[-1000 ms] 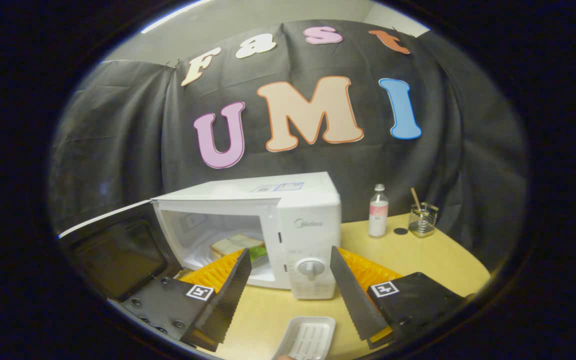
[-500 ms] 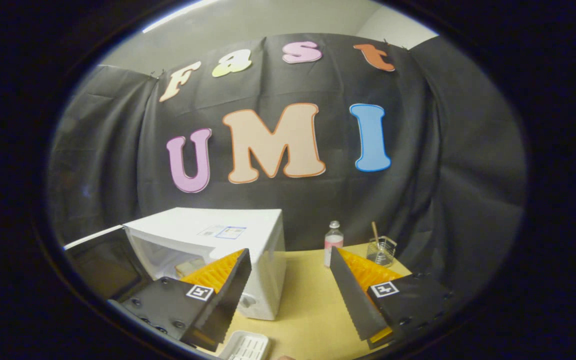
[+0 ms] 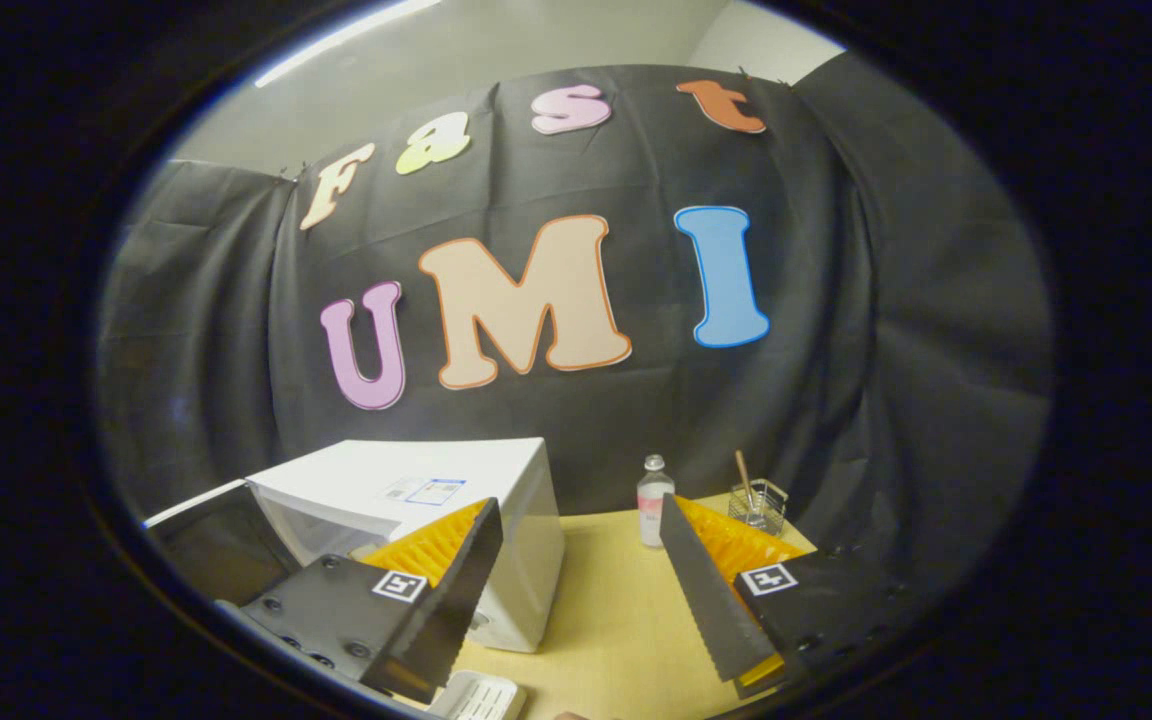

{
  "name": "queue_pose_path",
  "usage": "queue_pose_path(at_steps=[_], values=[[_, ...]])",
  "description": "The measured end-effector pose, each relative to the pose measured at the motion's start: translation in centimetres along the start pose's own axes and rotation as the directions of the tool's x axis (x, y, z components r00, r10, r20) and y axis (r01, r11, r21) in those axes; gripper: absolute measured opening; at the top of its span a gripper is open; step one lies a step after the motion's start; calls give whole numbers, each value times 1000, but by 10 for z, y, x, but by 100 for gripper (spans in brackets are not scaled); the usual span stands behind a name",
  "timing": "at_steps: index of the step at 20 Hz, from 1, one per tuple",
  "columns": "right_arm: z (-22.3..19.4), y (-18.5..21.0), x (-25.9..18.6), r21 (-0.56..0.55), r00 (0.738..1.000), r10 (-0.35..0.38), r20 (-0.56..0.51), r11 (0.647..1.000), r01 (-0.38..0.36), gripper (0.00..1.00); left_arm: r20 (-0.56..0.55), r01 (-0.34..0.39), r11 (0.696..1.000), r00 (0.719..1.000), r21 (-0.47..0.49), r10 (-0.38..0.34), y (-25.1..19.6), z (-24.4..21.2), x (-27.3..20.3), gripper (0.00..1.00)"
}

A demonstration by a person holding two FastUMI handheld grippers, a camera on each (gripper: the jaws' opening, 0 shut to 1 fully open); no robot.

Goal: Open the microwave oven with the left hand, put the food in, and close the microwave oven.

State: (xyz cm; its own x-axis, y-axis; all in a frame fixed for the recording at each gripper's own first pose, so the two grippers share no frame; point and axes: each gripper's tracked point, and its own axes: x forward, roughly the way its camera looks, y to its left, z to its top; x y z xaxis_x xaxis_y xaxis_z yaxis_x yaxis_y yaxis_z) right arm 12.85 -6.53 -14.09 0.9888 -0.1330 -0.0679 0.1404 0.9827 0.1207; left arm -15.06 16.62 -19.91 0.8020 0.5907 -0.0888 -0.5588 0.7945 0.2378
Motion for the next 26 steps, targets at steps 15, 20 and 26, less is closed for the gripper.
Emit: queue_pose_path(at_steps=[15, 20, 26], values=[[2, -13, 9, -46, 1000, -21, -3, 999, 21, 92, 103, 212, 977, 972, 12, -212, -138, 37, -24, 1], [7, -26, 5, -45, 997, -72, 16, 996, 73, 92, 127, 281, 960, 952, -3, -278, -191, 46, -25, 0], [6, -23, 7, -29, 998, -59, 9, 998, 60, 92, 136, 346, 936, 932, -61, -336, -242, 53, -21, 1]])
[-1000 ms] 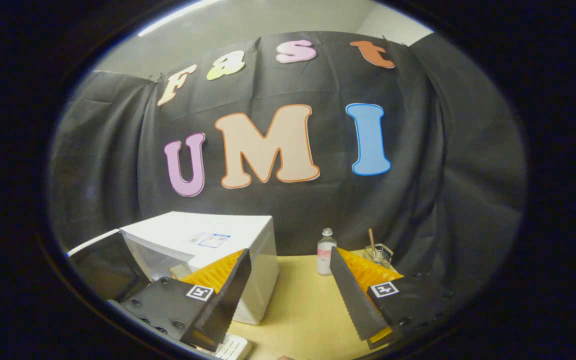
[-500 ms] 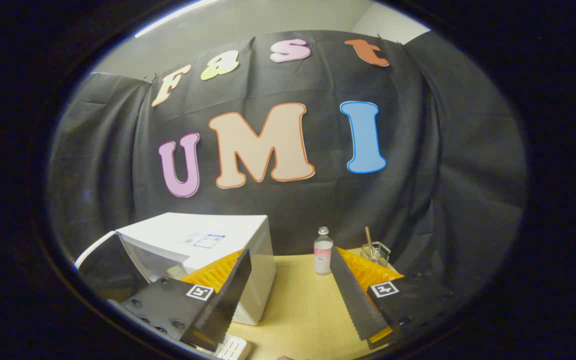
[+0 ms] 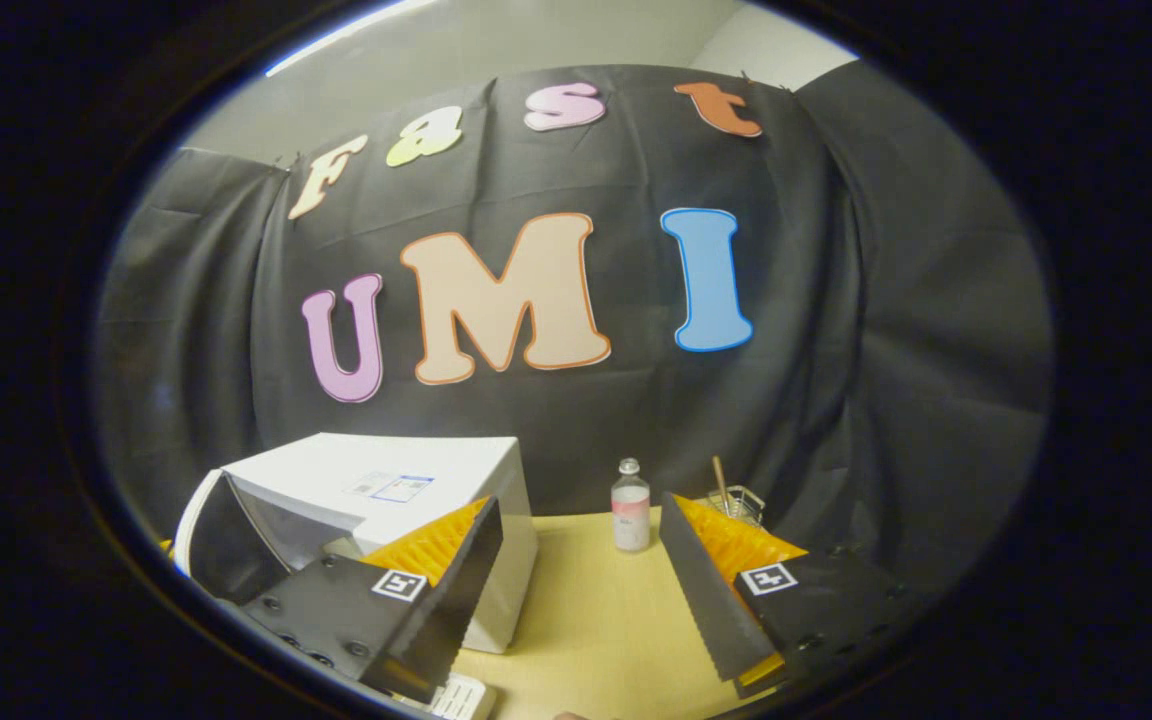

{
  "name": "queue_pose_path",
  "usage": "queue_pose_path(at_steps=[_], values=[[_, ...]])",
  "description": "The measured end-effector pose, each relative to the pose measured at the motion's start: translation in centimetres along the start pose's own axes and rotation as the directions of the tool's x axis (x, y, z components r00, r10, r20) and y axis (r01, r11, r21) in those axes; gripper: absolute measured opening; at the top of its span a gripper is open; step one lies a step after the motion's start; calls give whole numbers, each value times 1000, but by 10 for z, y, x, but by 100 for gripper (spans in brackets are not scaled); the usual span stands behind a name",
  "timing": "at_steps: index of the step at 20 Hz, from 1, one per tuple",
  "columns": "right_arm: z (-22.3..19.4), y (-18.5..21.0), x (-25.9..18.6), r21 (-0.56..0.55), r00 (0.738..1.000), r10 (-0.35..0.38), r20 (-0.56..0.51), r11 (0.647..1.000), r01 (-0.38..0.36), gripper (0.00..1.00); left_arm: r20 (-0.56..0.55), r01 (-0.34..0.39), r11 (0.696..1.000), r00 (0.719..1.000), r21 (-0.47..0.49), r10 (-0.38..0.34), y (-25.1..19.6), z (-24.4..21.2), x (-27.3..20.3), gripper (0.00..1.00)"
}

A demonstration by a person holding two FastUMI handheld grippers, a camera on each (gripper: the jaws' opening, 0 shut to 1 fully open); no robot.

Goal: Open the microwave oven with the left hand, put the food in, and close the microwave oven.

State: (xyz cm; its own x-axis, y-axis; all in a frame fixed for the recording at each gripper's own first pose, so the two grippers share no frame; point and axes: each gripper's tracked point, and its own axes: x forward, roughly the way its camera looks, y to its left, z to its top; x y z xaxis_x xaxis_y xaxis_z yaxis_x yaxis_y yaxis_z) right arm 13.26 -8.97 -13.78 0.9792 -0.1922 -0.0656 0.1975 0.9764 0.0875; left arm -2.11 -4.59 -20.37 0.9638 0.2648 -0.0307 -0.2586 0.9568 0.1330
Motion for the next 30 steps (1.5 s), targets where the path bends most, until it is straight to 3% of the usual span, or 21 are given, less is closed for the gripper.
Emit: queue_pose_path(at_steps=[9, 17, 27, 28, 30], values=[[-11, 22, 7, -20, 998, 55, -29, 998, -56, 92, 20, 115, 992, 993, -50, -114, -52, -1, 37, 1], [-9, 10, 8, -26, 1000, 15, -20, 1000, -15, 92, 15, 166, 983, 986, -80, -165, -85, -9, 75, 0], [-6, 4, 4, -9, 1000, 19, -19, 1000, -19, 92, 1, 202, 977, 979, -73, -202, -111, -14, 105, 1], [-6, 5, 4, -9, 1000, 20, -18, 1000, -21, 97, 4, 205, 976, 979, -73, -205, -113, -13, 107, 1], [-6, 9, 5, -11, 999, 32, -20, 999, -33, 92, 16, 215, 974, 977, -74, -215, -118, -9, 109, 1]])
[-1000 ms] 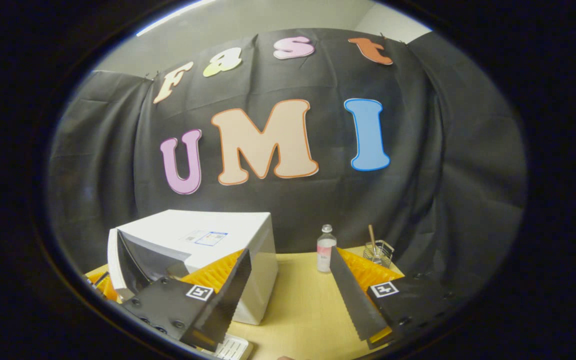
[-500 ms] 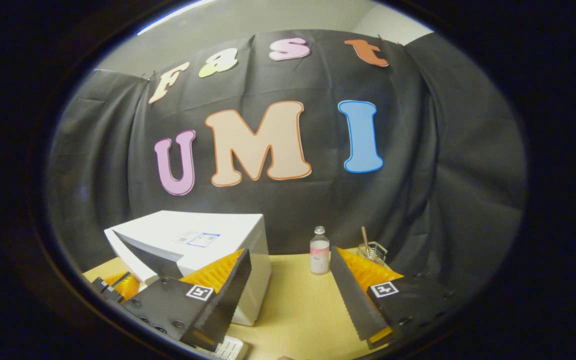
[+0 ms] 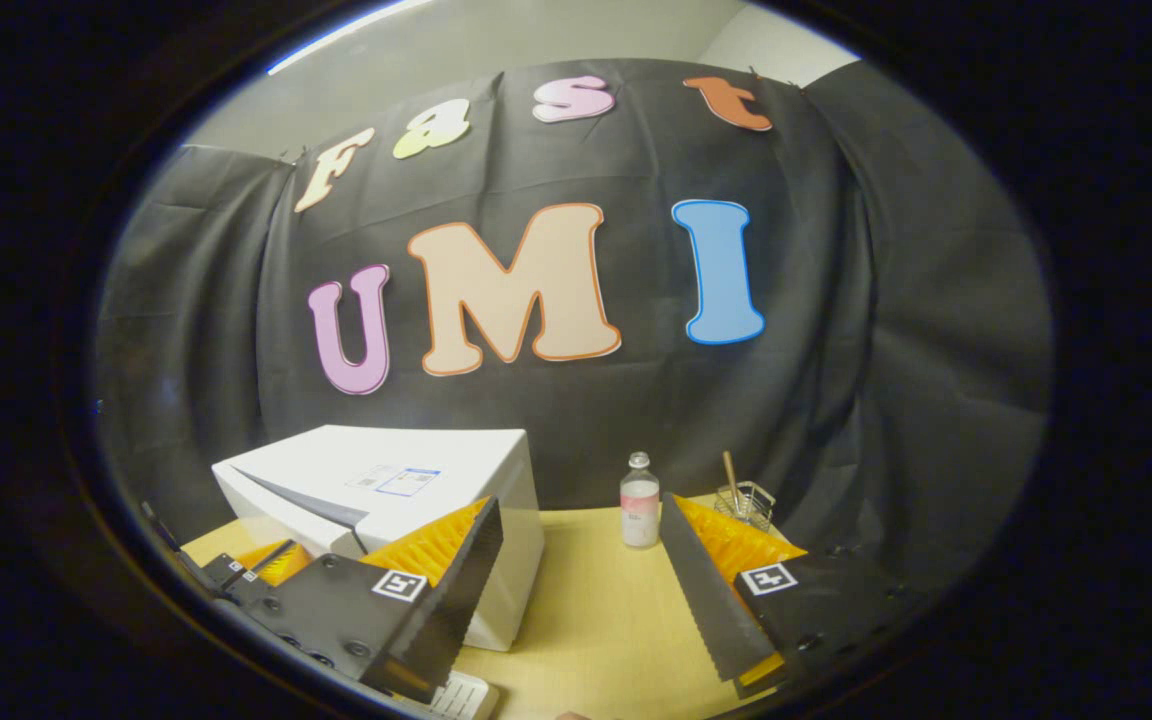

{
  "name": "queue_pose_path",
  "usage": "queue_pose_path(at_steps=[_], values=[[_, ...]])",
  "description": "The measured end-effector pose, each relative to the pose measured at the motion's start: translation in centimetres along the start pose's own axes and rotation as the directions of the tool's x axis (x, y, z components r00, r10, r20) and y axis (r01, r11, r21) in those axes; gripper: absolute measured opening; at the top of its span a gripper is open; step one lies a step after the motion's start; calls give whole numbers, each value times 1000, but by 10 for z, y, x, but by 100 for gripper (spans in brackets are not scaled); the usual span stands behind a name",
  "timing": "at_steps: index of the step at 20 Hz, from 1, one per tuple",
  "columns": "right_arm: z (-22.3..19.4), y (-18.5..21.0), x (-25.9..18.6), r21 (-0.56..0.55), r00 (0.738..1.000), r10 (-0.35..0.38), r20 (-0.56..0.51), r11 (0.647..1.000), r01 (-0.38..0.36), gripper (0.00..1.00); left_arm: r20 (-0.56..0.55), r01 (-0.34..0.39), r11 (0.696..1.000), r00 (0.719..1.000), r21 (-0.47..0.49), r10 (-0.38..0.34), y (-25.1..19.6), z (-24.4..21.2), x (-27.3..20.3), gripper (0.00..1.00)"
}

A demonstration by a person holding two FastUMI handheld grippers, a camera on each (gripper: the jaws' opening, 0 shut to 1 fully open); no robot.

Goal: Open the microwave oven with the left hand, put the food in, and close the microwave oven.

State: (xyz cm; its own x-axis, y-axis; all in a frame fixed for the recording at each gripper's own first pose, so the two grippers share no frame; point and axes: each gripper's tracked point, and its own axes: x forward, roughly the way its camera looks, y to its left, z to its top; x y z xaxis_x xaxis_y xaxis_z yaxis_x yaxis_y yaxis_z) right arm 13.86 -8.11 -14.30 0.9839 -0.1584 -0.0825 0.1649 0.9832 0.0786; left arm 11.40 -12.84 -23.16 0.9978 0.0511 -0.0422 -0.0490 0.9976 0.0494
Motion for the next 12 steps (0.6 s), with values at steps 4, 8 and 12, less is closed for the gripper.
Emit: queue_pose_path(at_steps=[4, 8, 12], values=[[0, 5, 0, -14, 1000, 5, 3, 1000, -5, 92, -22, -11, 1000, 1000, 3, 11, 4, -11, 8, 1], [4, 3, -1, -37, 1000, -12, 25, 999, 13, 92, -73, 0, 998, 997, -58, -4, 4, -28, 12, 1], [-1, 5, -1, -16, 1000, -6, 2, 1000, 6, 92, -64, 35, 996, 997, -81, -40, 1, -25, 15, 1]])
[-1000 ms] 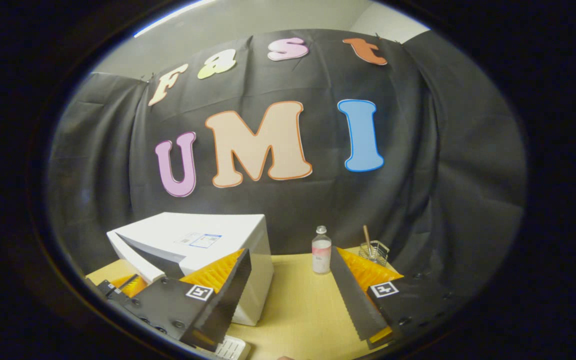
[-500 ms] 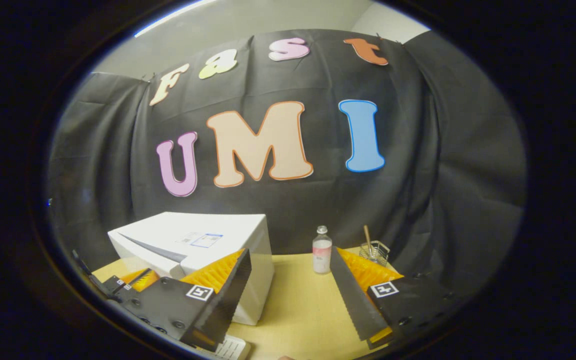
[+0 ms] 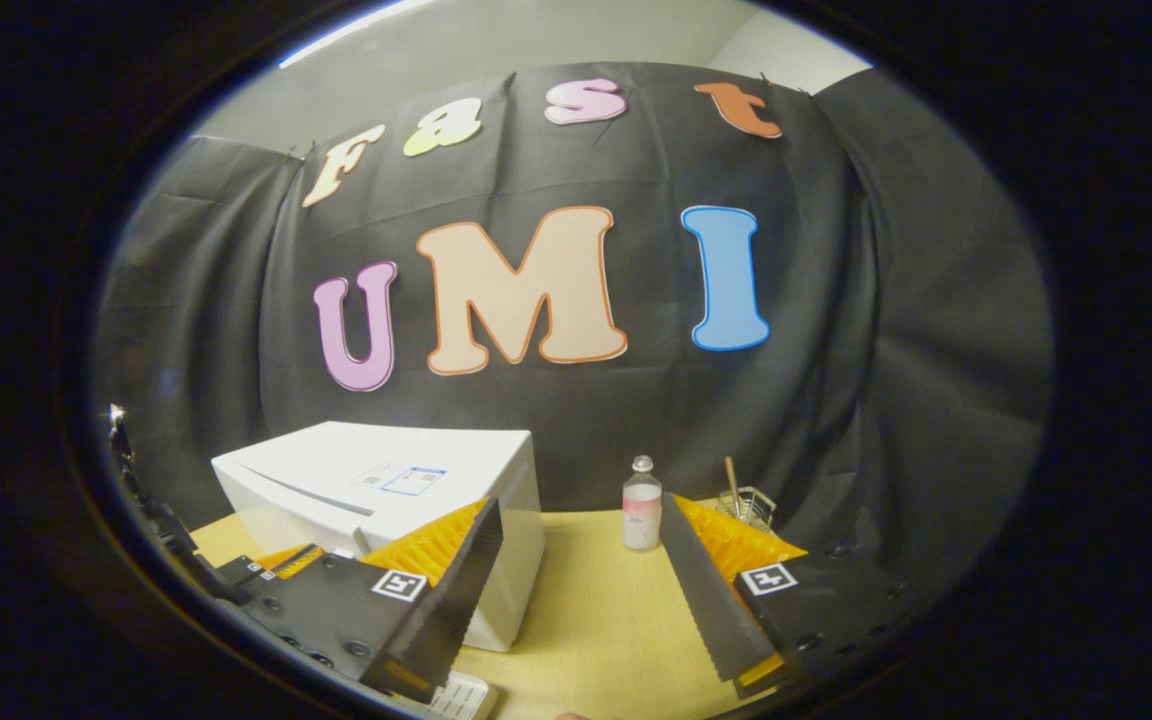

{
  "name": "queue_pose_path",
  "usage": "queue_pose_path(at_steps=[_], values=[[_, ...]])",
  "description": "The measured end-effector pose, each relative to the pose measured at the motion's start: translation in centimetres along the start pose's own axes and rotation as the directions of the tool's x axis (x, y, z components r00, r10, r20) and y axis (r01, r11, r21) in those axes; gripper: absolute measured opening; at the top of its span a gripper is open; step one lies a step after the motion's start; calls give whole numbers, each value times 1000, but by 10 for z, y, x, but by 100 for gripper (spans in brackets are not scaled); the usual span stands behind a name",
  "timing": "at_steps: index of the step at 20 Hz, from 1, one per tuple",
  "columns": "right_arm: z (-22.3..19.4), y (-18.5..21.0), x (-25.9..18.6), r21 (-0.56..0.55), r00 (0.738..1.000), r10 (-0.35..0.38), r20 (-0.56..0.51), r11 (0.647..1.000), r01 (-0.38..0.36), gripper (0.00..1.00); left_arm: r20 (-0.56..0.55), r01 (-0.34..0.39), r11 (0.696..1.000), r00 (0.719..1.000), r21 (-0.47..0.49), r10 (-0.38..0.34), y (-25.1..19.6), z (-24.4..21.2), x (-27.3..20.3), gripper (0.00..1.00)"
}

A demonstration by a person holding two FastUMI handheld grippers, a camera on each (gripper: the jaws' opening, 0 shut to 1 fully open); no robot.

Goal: Open the microwave oven with the left hand, put the food in, and close the microwave oven.

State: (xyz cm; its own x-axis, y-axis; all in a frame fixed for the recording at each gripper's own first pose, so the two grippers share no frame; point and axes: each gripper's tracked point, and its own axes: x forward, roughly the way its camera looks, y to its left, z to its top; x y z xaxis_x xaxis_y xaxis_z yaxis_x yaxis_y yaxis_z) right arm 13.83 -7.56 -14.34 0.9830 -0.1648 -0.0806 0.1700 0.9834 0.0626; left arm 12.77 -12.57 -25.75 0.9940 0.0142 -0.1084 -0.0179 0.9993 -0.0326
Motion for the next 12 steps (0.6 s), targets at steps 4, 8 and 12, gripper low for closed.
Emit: queue_pose_path(at_steps=[4, 8, 12], values=[[2, 3, -1, -6, 1000, 7, 9, 1000, -7, 92, -4, -2, 1000, 1000, 17, 2, 0, -2, 0, 1], [4, 11, -6, 5, 999, 41, 8, 999, -41, 92, 0, -3, 1000, 1000, 27, 3, 1, 0, 1, 1], [8, 8, -10, -3, 999, 36, 25, 999, -36, 92, -1, -6, 999, 1000, 34, 6, 0, 1, 1, 1]])
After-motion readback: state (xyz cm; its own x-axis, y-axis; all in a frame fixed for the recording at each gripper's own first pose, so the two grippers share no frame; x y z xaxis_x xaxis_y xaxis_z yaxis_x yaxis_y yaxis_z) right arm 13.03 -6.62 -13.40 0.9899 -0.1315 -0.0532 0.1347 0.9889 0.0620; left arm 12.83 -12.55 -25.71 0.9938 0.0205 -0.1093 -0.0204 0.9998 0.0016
